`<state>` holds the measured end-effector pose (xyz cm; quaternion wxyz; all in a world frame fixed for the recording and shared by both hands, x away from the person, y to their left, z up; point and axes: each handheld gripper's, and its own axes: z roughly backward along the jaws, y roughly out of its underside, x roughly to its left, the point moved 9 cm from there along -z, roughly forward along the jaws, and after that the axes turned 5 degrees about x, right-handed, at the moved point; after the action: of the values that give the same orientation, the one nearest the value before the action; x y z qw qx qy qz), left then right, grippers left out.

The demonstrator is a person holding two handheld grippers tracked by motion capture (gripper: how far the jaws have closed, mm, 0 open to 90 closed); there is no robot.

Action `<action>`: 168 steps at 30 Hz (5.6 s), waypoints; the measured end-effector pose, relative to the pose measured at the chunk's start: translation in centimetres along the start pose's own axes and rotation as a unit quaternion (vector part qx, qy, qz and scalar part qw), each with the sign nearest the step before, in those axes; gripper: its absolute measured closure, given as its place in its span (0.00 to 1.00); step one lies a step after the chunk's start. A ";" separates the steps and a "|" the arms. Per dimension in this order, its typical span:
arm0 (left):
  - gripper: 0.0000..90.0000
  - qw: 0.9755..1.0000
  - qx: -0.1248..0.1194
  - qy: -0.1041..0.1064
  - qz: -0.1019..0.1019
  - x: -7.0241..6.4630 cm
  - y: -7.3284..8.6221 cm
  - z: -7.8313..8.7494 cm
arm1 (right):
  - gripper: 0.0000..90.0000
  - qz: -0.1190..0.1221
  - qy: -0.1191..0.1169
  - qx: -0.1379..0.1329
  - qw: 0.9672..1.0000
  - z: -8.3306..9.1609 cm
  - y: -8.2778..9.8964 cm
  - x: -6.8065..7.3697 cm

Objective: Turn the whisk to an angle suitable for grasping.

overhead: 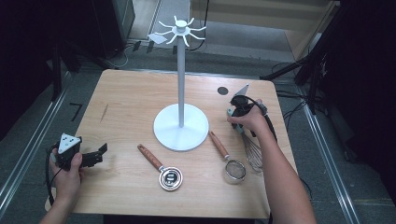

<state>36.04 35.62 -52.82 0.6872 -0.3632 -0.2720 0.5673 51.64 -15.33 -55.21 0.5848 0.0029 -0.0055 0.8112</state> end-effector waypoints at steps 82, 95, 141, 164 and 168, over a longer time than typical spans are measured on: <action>0.00 1.000 0.001 0.001 -0.001 0.0 0.0 0.0 | 0.78 0.030 -0.040 -0.487 0.872 15.3 1.6 2.2; 0.00 1.000 0.001 0.000 0.000 0.0 0.0 0.0 | 0.78 0.047 -0.044 -0.538 0.840 17.7 2.2 3.9; 0.00 1.000 -0.001 0.003 0.001 0.0 0.0 0.0 | 0.78 0.159 -0.129 -0.630 0.749 28.7 5.8 17.4; 0.00 1.000 -0.001 0.005 0.001 0.0 0.0 0.1 | 0.78 0.168 -0.150 -0.626 0.747 29.5 5.1 19.2; 0.00 1.000 -0.002 0.005 0.002 0.0 0.0 0.1 | 0.78 0.166 -0.151 -0.624 0.748 29.7 4.8 19.2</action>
<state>36.01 35.64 -52.77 0.6864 -0.3680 -0.2692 0.5665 40.93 1.02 -25.31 0.3042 -0.2417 -0.5990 0.7002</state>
